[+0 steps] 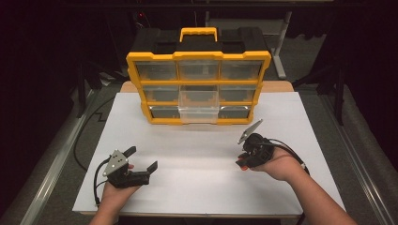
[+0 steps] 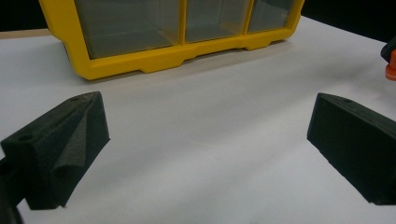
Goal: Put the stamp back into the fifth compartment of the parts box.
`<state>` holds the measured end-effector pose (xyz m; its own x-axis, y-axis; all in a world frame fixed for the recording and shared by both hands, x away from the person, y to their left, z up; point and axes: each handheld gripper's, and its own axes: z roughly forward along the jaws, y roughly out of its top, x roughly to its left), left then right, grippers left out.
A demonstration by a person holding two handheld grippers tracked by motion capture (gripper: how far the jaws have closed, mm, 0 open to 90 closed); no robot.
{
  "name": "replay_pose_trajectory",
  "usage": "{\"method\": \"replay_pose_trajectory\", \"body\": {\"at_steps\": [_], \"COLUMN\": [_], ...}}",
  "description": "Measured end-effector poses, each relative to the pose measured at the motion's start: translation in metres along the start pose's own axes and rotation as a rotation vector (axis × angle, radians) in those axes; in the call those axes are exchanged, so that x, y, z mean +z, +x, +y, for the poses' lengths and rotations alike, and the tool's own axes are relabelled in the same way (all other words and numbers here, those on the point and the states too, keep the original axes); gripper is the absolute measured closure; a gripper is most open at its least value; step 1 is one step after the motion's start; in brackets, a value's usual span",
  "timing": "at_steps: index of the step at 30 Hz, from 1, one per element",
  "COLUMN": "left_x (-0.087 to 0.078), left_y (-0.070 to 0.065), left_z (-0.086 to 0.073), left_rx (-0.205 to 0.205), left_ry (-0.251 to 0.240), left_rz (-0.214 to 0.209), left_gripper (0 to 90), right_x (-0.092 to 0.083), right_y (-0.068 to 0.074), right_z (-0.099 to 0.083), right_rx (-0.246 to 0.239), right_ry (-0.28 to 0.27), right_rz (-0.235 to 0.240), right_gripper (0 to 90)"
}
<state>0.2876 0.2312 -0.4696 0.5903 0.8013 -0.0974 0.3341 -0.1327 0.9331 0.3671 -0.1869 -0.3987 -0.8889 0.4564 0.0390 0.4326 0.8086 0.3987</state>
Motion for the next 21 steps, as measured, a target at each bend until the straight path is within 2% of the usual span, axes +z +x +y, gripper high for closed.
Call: {"method": "replay_pose_trajectory", "body": {"at_steps": [8, 17, 21], "left_x": [0.0, -0.001, 0.0], "left_y": [0.0, 0.0, 0.001], "left_z": [0.0, 0.0, 0.001], "left_rx": [0.0, -0.006, 0.001], "left_ry": [-0.004, -0.017, -0.007], "left_rz": [-0.002, -0.004, -0.001], "left_gripper": [0.1, 0.1, 0.1], "right_x": [-0.007, -0.015, -0.018], "right_y": [-0.004, -0.005, -0.005], "right_z": [0.007, 0.018, 0.022], "right_rx": [-0.001, -0.024, -0.038], "right_ry": [0.018, 0.048, 0.057], "right_rz": [0.018, 0.044, 0.047], "right_gripper": [73.7, 73.7, 73.7]}}
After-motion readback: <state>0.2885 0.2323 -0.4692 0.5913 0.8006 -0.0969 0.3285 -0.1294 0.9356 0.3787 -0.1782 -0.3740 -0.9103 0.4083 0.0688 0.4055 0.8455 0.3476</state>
